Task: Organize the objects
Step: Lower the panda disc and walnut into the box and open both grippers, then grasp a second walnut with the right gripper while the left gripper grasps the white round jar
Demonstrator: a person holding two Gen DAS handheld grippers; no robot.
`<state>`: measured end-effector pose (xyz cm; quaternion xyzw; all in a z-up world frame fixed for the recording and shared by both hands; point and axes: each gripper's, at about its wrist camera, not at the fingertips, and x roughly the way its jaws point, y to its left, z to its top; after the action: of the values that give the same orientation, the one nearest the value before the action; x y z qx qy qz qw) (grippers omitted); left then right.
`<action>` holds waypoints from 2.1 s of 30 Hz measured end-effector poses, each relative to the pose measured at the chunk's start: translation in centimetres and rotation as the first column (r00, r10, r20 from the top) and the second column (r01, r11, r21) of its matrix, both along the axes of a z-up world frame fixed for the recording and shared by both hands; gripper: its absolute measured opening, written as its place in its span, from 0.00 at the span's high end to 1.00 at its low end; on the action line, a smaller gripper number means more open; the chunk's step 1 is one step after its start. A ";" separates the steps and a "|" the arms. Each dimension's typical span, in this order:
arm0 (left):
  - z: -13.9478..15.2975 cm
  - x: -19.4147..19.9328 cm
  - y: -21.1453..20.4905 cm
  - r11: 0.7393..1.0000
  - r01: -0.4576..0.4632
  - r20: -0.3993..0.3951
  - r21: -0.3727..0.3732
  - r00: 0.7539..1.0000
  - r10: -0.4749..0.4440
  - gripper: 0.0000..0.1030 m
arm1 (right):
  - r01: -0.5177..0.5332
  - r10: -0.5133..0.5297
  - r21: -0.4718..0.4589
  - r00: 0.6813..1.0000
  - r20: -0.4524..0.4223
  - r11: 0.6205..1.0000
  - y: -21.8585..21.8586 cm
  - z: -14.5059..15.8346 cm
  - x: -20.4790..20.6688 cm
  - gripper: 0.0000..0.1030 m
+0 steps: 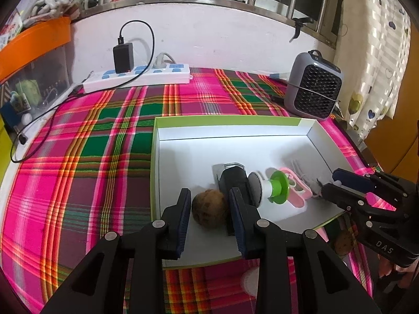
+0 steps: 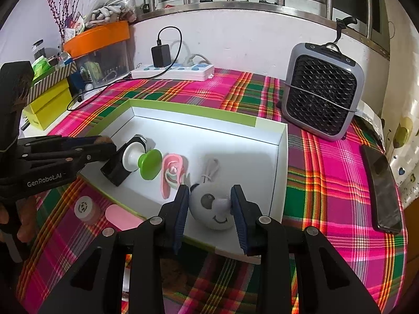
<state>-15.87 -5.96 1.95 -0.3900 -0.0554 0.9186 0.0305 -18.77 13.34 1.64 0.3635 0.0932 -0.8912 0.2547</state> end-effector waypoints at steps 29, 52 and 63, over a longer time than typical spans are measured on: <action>1.8 4.5 1.3 0.996 0.072 -0.088 0.046 0.994 -0.068 0.70 | -0.056 0.049 -0.094 0.996 -0.072 0.994 1.5 2.8 3.0 0.64; 1.4 6.3 2.4 0.995 0.098 -0.084 0.016 0.992 -0.097 0.70 | -0.096 0.092 -0.085 0.994 -0.053 0.992 1.1 2.3 4.5 0.64; 0.8 6.7 3.4 0.992 0.125 -0.054 -0.029 0.991 -0.126 0.70 | -0.127 0.127 -0.059 0.992 0.005 0.990 1.2 1.0 5.4 0.64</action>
<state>-9.20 -2.52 2.78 -0.3673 -0.0181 0.9261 0.0847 -13.36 14.59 2.62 0.3533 0.0886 -0.8739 0.3219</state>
